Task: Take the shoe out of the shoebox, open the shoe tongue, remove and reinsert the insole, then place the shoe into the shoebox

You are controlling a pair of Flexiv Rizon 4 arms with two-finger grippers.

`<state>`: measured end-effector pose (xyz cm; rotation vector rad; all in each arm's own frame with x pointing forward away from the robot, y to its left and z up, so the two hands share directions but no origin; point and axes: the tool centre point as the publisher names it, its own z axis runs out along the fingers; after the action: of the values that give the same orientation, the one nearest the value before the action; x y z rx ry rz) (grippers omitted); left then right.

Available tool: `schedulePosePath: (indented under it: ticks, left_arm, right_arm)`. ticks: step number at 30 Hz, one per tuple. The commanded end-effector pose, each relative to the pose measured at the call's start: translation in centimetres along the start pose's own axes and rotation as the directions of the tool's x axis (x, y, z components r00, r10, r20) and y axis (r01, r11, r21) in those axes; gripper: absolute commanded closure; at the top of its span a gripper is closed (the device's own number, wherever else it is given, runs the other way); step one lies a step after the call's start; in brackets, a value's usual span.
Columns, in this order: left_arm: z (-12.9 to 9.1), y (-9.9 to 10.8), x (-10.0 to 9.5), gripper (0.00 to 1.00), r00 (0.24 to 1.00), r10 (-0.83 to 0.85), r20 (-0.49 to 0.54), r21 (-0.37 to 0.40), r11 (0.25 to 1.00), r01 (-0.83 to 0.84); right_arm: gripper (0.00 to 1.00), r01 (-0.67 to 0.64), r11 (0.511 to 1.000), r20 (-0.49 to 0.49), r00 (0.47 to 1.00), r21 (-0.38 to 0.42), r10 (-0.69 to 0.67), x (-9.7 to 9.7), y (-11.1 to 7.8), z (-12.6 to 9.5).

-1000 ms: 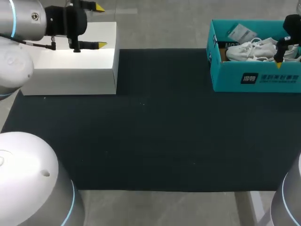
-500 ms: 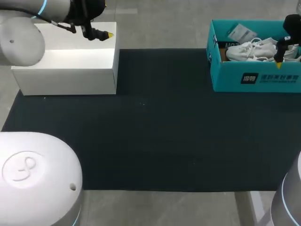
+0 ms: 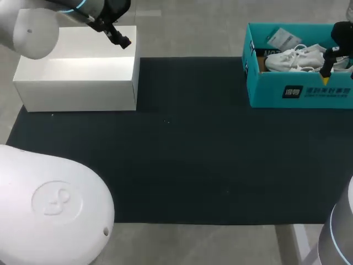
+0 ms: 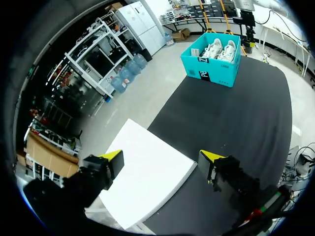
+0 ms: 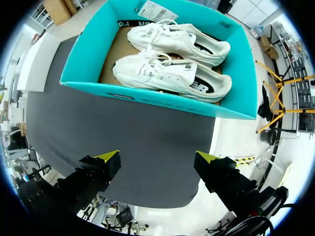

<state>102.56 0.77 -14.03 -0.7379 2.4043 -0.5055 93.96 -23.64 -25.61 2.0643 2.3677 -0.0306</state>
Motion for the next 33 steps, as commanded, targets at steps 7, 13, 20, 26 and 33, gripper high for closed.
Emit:
schedulePosePath:
  ticks: [7, 13, 20, 26, 33]
  left_arm:
    - [2.0, -0.1, -2.6, 0.00, 0.738, -0.587, 0.334, -0.759, 0.296, 0.579]
    - [2.0, -0.1, -2.6, 0.00, 0.674, -0.609, 0.418, -0.797, 0.111, 0.594]
    - [2.0, -0.1, -2.6, 0.00, 0.665, -0.610, 0.430, -0.801, 0.083, 0.593]
    - [1.3, 2.5, -2.2, 0.00, 0.379, -0.844, 0.381, -0.843, -0.148, 0.518]
    - [-0.7, 5.6, -1.8, 0.00, 0.362, -0.876, 0.318, -0.855, -0.100, 0.510]
  right_arm:
    - [0.00, -0.047, 0.998, 0.104, 0.993, -0.050, 0.052, -0.2, -1.2, -0.8]
    - [0.00, -0.047, 0.998, 0.104, 0.993, -0.050, 0.052, -0.2, -1.2, -0.8]
    - [0.00, -0.047, 0.998, 0.104, 0.993, -0.050, 0.052, -0.2, -1.2, -0.8]
    - [0.00, -0.079, 0.994, 0.080, 0.993, -0.069, 0.084, -0.6, -1.1, -0.9]
    - [0.00, -0.102, 0.990, 0.053, 0.993, -0.097, 0.108, -0.7, -1.0, -1.8]
